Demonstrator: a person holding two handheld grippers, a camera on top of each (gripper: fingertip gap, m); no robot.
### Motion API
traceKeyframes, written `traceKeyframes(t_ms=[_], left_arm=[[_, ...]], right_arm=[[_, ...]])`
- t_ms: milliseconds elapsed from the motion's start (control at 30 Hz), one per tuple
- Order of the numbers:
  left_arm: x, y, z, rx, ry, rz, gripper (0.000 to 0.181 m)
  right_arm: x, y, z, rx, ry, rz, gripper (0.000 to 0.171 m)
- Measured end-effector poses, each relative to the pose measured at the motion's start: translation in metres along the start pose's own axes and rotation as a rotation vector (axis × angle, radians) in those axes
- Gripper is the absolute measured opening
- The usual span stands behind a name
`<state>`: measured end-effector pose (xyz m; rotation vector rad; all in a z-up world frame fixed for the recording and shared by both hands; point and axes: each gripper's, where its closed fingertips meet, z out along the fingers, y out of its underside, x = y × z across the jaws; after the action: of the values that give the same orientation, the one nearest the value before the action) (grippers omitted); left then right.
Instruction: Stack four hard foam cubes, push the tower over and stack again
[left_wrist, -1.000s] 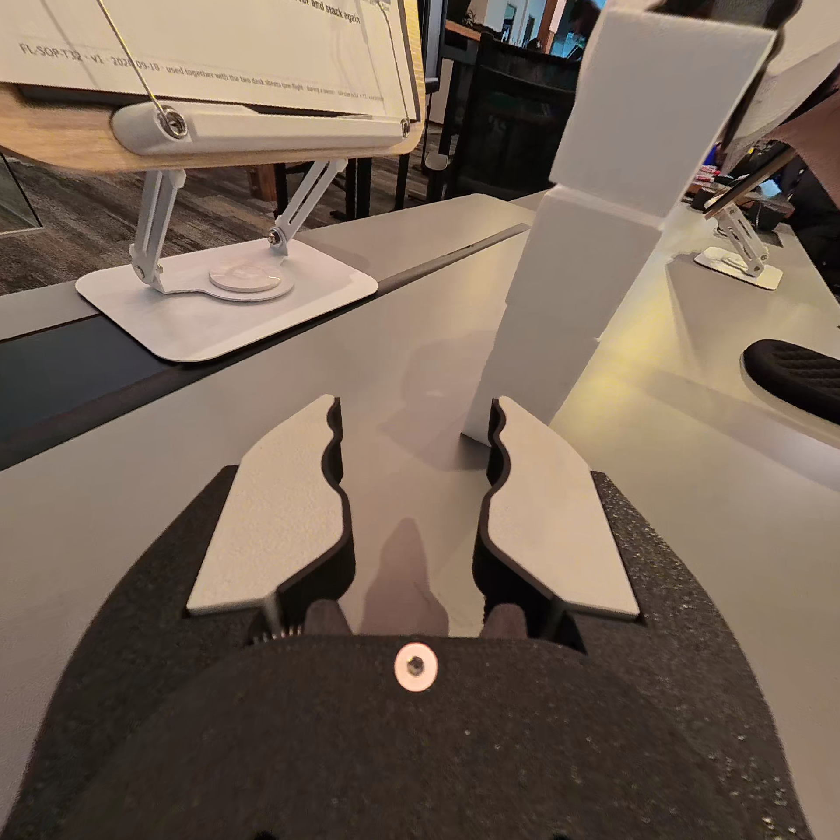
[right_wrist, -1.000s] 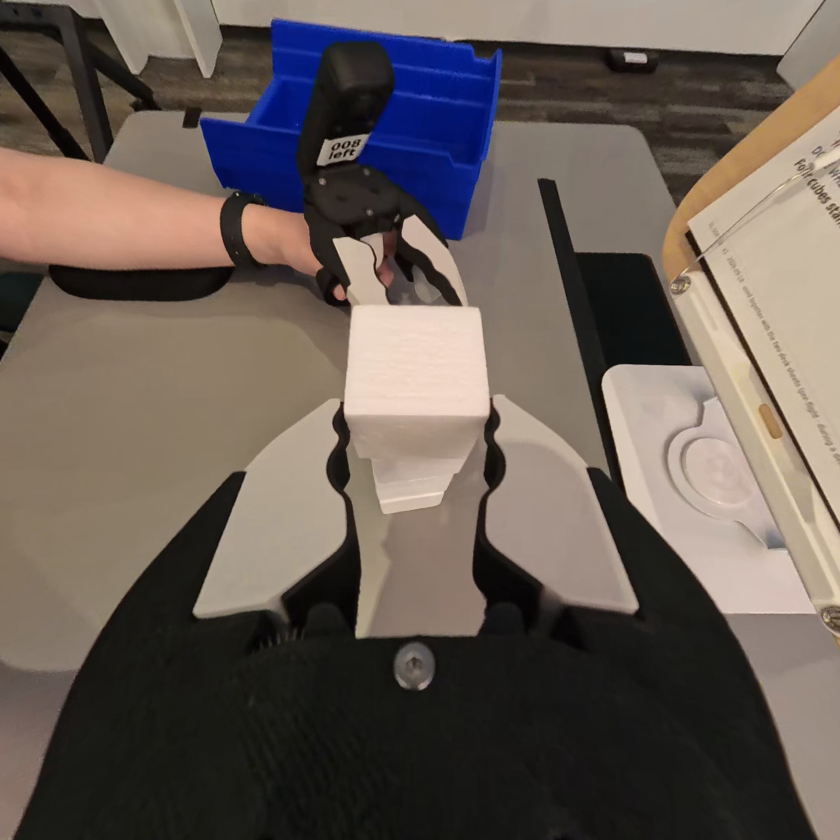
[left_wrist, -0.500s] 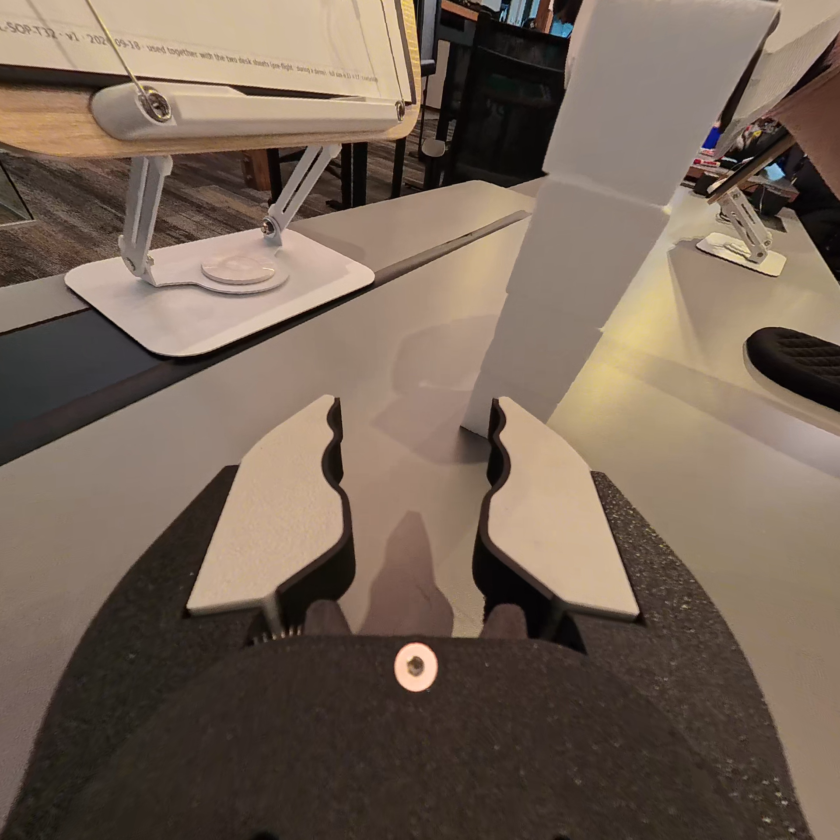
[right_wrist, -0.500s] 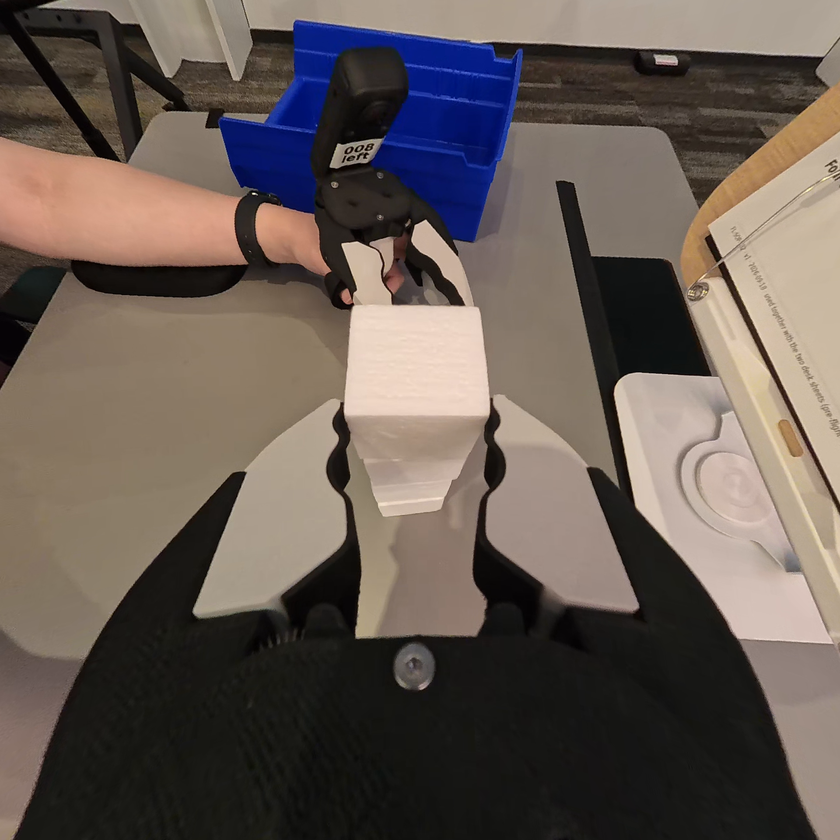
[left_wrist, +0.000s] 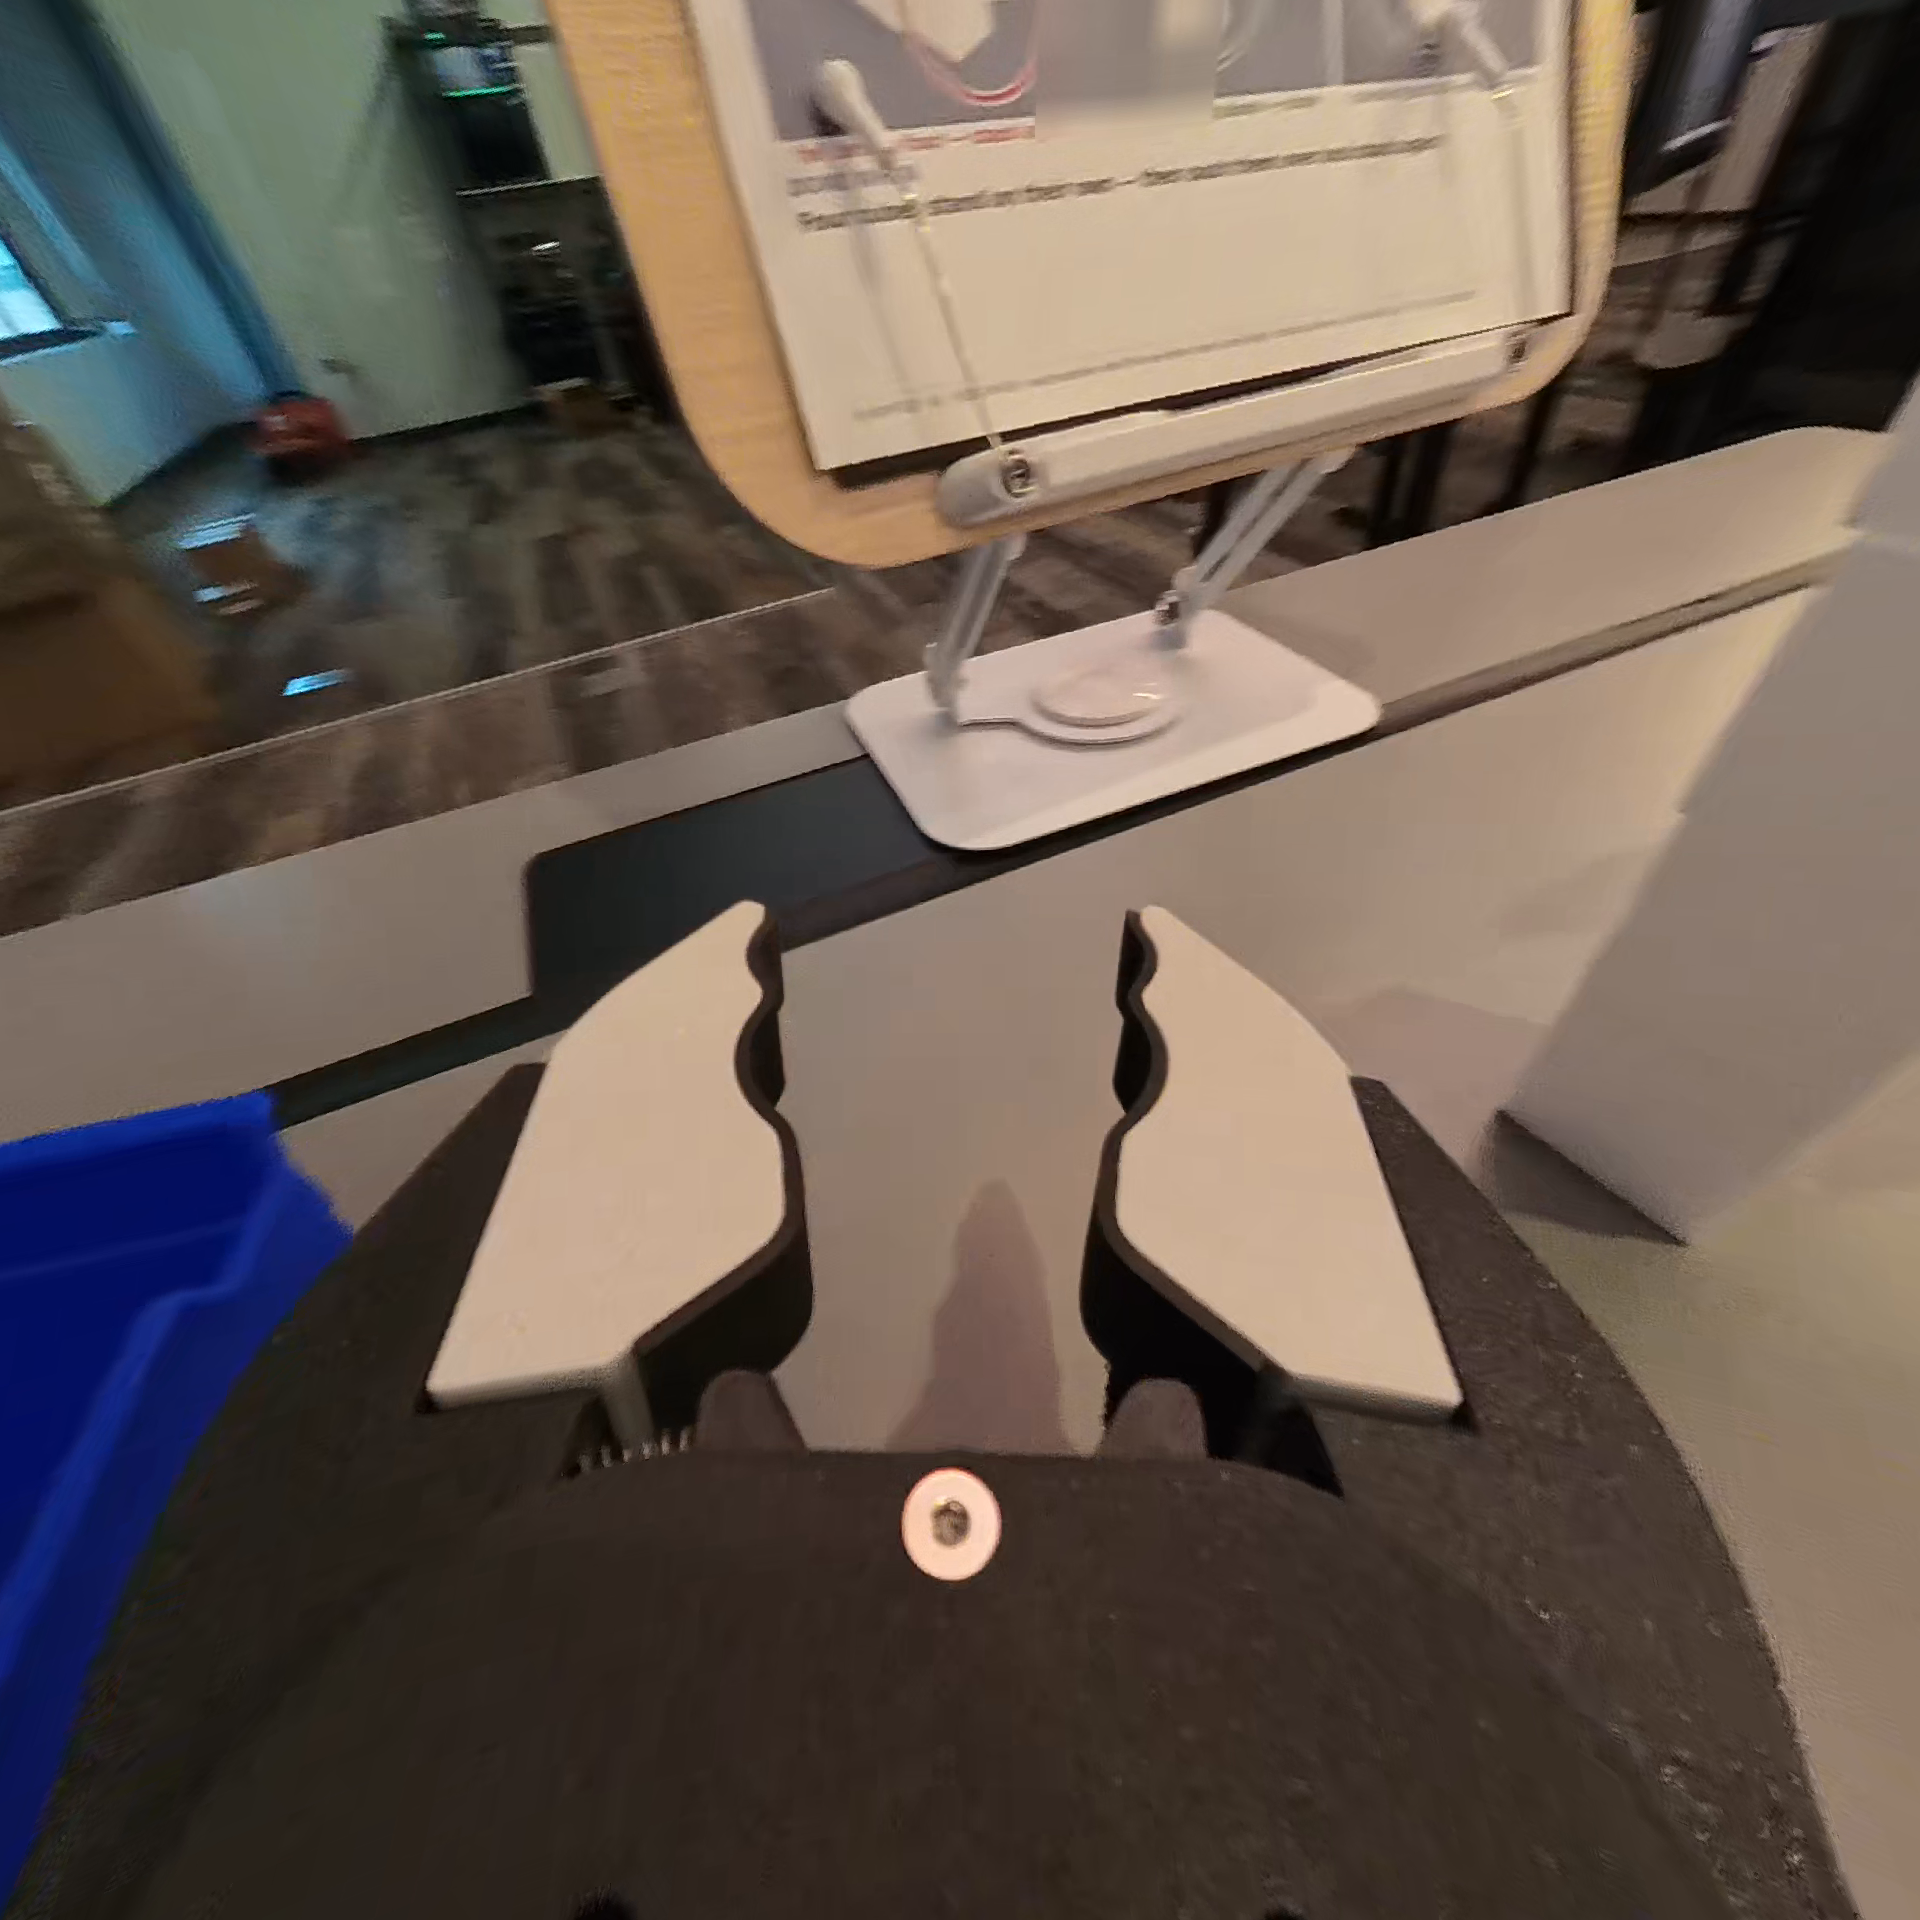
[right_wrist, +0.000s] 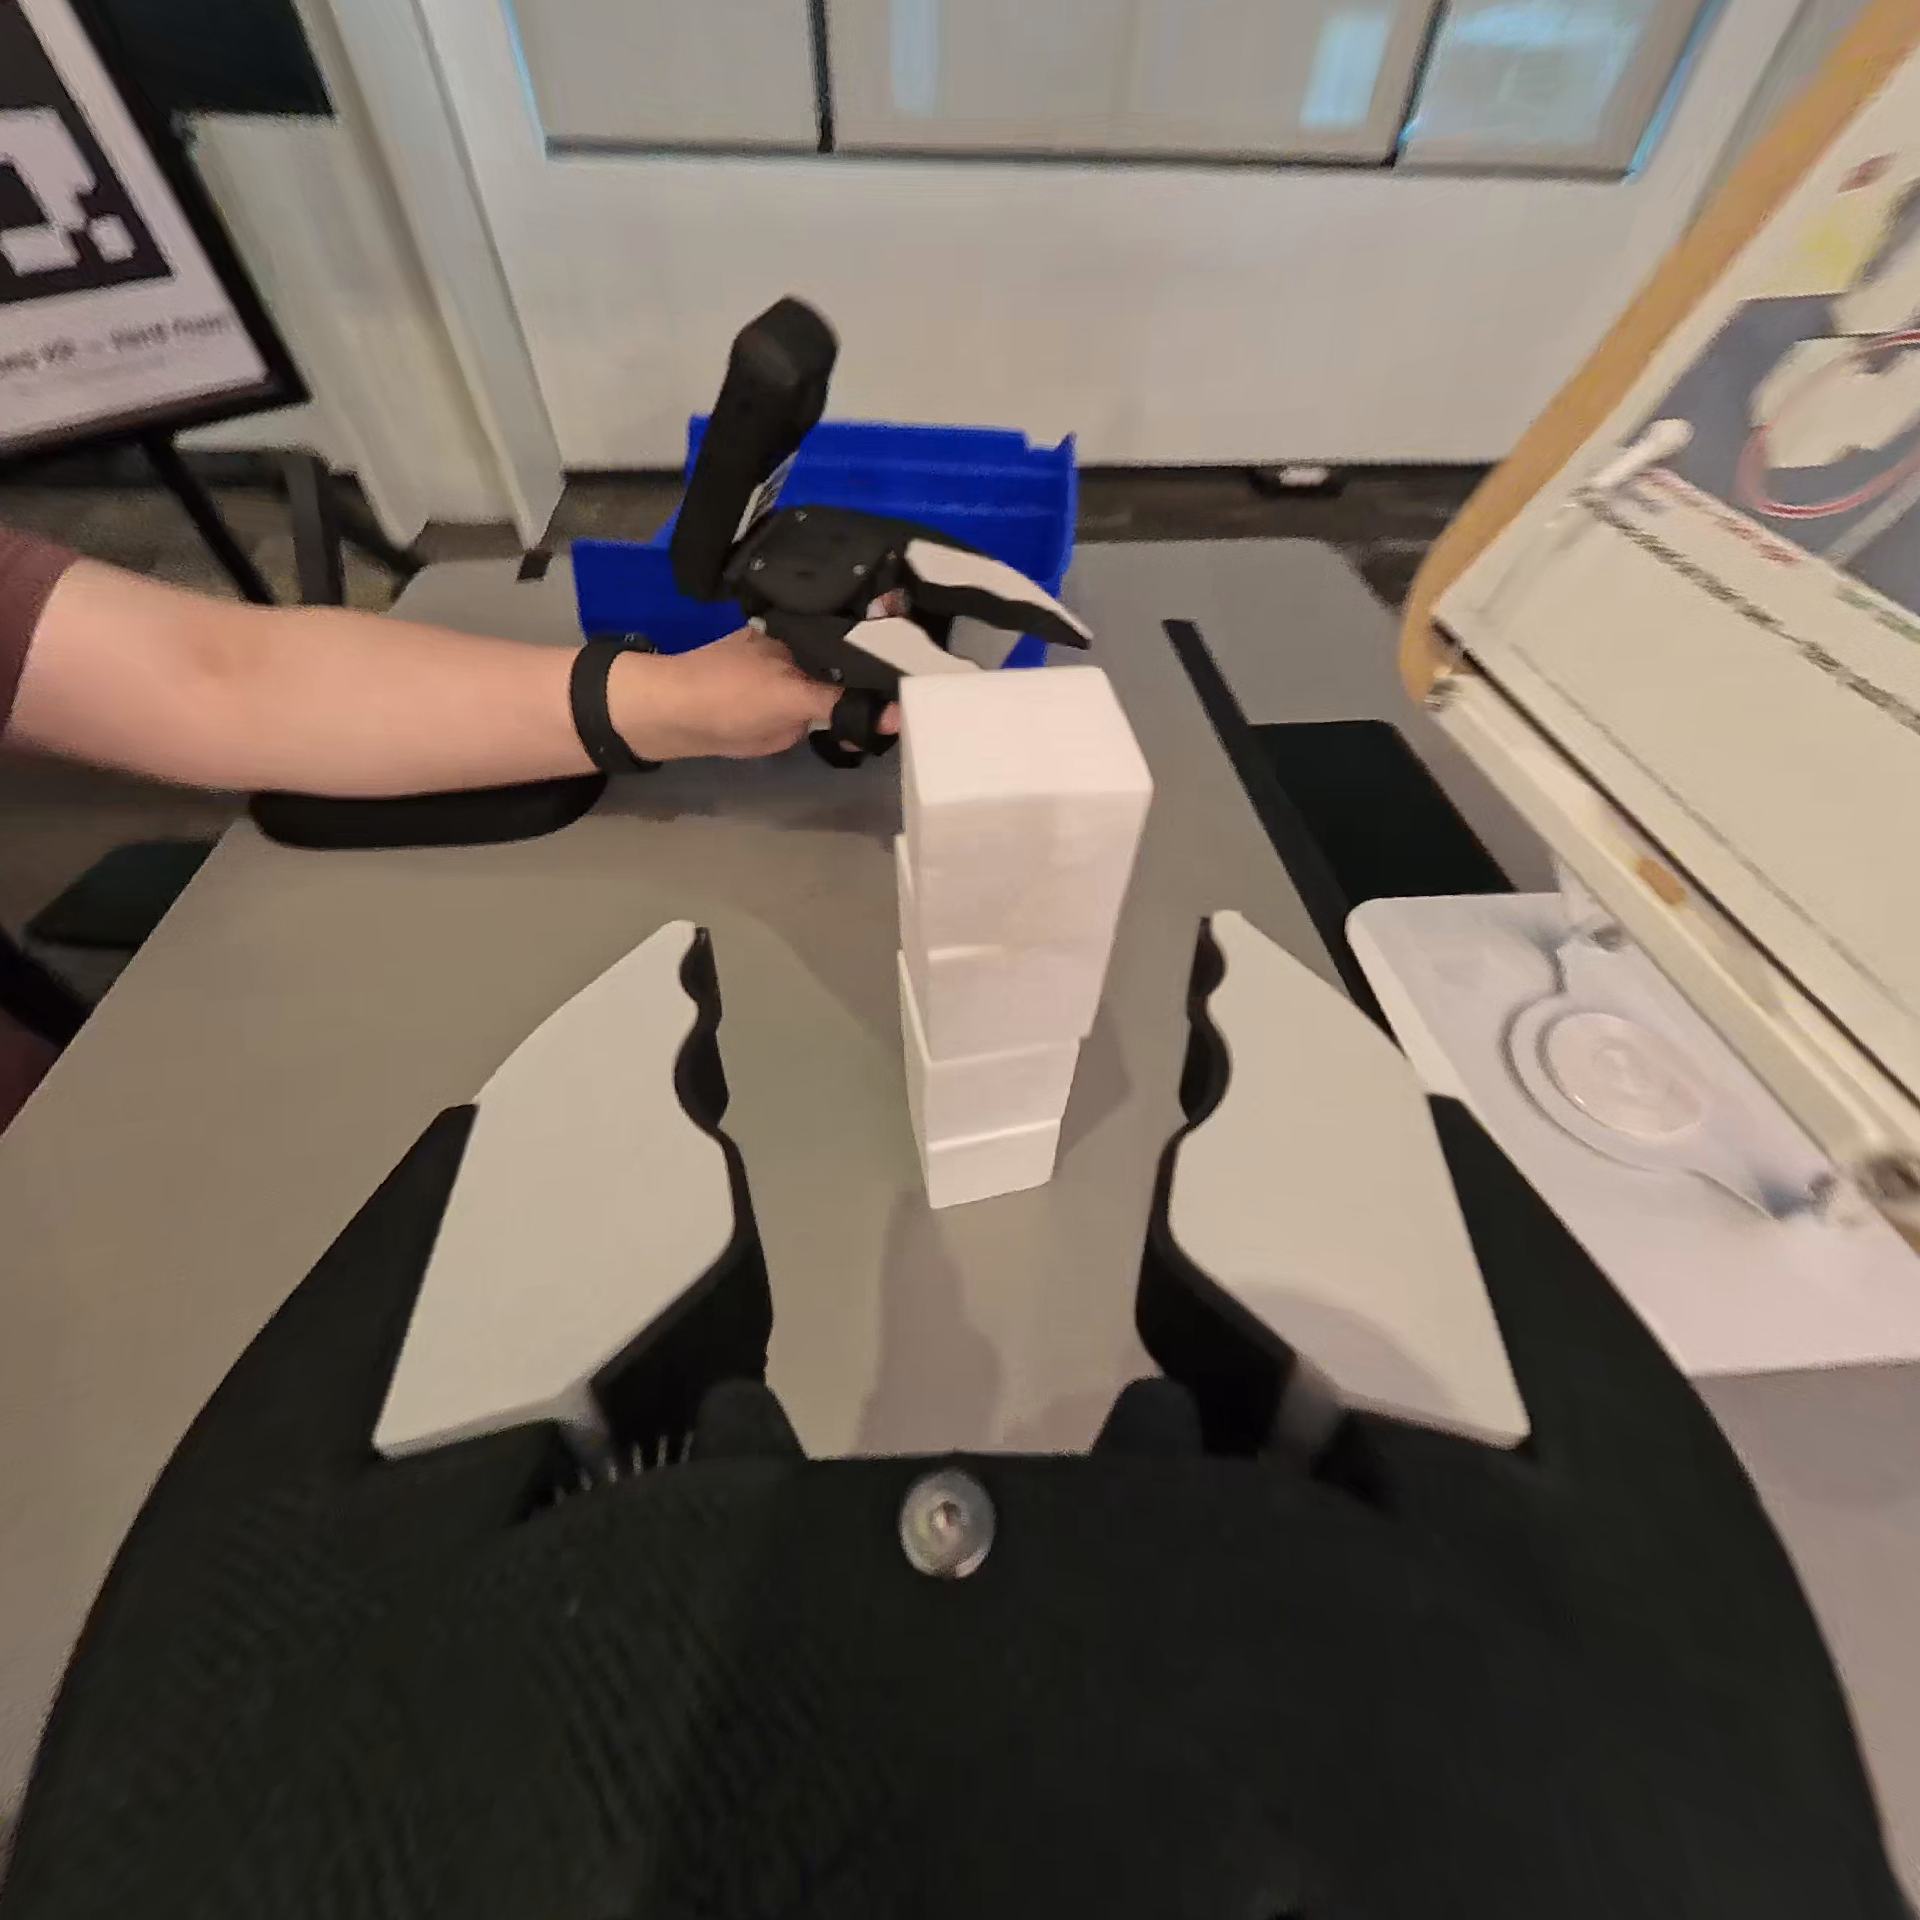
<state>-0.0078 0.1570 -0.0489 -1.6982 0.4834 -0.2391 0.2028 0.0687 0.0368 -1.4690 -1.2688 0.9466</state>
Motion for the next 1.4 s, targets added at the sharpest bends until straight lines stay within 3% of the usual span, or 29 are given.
traceKeyframes(t_ms=[67, 233, 367, 433, 500, 533, 800, 1067, 1233, 1333, 1400], left_arm=[[-0.006, 0.001, 0.000, -0.015, -0.042, 0.001, 0.064], [-0.005, 0.006, 0.001, -0.039, -0.062, 0.022, 0.064], [-0.002, 0.016, 0.004, -0.086, -0.078, 0.086, 0.064], [0.001, 0.019, 0.005, -0.098, -0.077, 0.100, 0.065], [0.006, 0.020, 0.006, -0.108, -0.077, 0.123, 0.065], [0.008, 0.021, 0.005, -0.114, -0.085, 0.147, 0.065], [0.011, 0.029, 0.000, -0.175, -0.205, 0.342, 0.066], [0.004, 0.041, -0.008, -0.231, -0.265, 0.395, 0.063], [0.009, 0.040, -0.006, -0.224, -0.224, 0.366, 0.048], [0.027, 0.036, 0.000, -0.217, -0.138, 0.366, 0.014], [0.036, 0.031, 0.005, -0.208, -0.116, 0.369, 0.003]], right_arm=[[0.008, 0.008, -0.022, 0.084, 0.082, 0.034, 0.099], [0.016, 0.051, -0.067, 0.143, 0.192, 0.180, 0.095], [0.031, 0.103, -0.096, 0.035, 0.383, 0.229, 0.055], [0.041, 0.118, -0.117, 0.047, 0.524, 0.174, 0.038], [0.048, 0.129, -0.138, 0.064, 0.630, 0.147, 0.004], [0.048, 0.131, -0.146, 0.083, 0.649, 0.155, 0.000], [0.053, 0.155, -0.174, 0.049, 0.746, 0.279, 0.000], [0.062, 0.192, -0.174, -0.272, 0.883, 0.219, 0.000], [0.064, 0.213, -0.170, -0.431, 0.914, 0.204, 0.001], [0.072, 0.214, -0.186, -0.493, 1.032, 0.165, 0.002], [0.078, 0.209, -0.204, -0.514, 1.149, 0.138, 0.002]])
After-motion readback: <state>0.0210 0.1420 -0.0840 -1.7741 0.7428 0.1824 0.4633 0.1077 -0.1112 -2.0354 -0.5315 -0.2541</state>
